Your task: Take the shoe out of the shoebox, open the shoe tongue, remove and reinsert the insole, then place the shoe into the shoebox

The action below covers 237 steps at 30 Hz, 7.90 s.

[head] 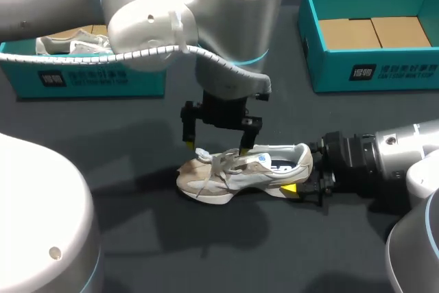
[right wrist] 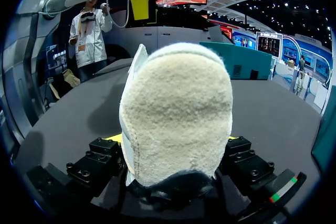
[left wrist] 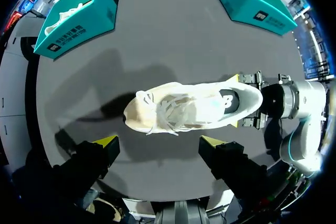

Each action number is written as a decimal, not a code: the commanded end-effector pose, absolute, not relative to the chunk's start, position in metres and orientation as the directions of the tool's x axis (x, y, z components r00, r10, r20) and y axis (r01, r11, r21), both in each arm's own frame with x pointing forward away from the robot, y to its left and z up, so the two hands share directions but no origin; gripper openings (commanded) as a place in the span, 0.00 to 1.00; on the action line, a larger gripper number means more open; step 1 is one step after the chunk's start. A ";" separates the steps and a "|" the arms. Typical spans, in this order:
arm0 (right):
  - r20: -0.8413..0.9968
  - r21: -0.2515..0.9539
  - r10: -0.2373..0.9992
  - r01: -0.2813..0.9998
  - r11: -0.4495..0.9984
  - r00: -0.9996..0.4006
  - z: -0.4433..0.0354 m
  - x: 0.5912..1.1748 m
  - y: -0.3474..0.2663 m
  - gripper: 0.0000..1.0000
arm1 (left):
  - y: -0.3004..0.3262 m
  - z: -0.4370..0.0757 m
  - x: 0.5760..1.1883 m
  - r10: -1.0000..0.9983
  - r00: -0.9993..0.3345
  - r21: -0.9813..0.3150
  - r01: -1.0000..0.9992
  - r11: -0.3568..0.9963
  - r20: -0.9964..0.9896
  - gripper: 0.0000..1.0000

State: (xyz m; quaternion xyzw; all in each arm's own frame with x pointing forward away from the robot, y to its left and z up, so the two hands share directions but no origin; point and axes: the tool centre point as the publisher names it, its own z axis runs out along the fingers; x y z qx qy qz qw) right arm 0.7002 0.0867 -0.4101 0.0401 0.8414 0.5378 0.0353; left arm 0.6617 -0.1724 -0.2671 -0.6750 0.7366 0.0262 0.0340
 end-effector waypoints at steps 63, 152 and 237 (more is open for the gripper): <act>-0.016 0.906 0.104 0.030 0.422 -0.994 -0.412 0.700 0.087 0.00 | -0.255 -0.350 0.679 -0.929 0.017 0.230 -0.967 -0.109 -0.369 0.78; -0.016 0.906 0.104 0.030 0.422 -0.994 -0.412 0.700 0.087 0.00 | -0.194 -0.312 0.684 -0.953 -0.244 0.246 -0.949 0.196 -0.183 0.00; -0.016 0.906 0.104 0.030 0.422 -0.994 -0.412 0.700 0.087 0.00 | -0.184 -0.197 0.679 0.039 -0.975 -0.187 -0.003 0.982 0.218 0.00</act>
